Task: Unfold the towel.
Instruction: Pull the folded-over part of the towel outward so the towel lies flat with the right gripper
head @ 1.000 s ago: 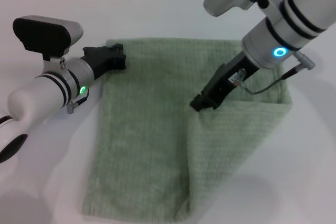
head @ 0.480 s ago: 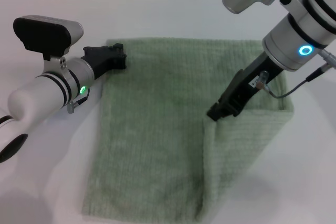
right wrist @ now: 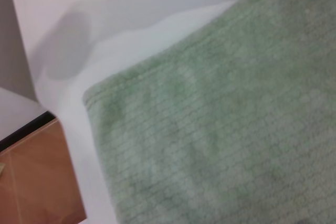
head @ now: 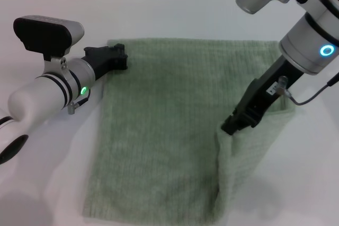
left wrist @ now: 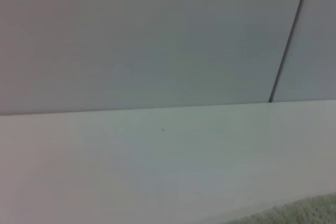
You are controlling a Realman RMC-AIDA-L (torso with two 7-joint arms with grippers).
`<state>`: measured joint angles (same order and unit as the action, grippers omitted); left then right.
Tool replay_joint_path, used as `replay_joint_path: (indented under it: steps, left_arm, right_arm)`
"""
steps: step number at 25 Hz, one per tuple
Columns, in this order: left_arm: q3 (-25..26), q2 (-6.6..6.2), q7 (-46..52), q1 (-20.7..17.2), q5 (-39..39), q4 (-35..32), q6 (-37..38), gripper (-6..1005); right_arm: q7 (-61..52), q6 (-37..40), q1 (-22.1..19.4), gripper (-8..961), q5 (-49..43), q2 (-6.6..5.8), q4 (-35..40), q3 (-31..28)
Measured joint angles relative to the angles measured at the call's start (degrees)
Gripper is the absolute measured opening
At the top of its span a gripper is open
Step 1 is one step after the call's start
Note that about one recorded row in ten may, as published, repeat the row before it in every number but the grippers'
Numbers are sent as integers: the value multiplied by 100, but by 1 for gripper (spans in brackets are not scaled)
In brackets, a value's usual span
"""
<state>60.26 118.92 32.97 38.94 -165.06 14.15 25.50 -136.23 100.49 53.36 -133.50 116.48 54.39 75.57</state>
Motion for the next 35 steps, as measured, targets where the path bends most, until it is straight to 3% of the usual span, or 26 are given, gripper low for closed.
replay_joint_path:
  steps: [13,32,35]
  left_arm:
    - [41,0,5,0,0,0,-2,-1]
    - [48,-16,8,6,0,59,-13,-2]
    - [48,-17,8,4,0,69,-39,-2]
  right_arm:
    - [-252,713,-60,51,-367,22,178,-87]
    - [-255,940,-125,110,-503,23,118,-52]
    - [-255,934,-124,161,-503,23,115,-51]
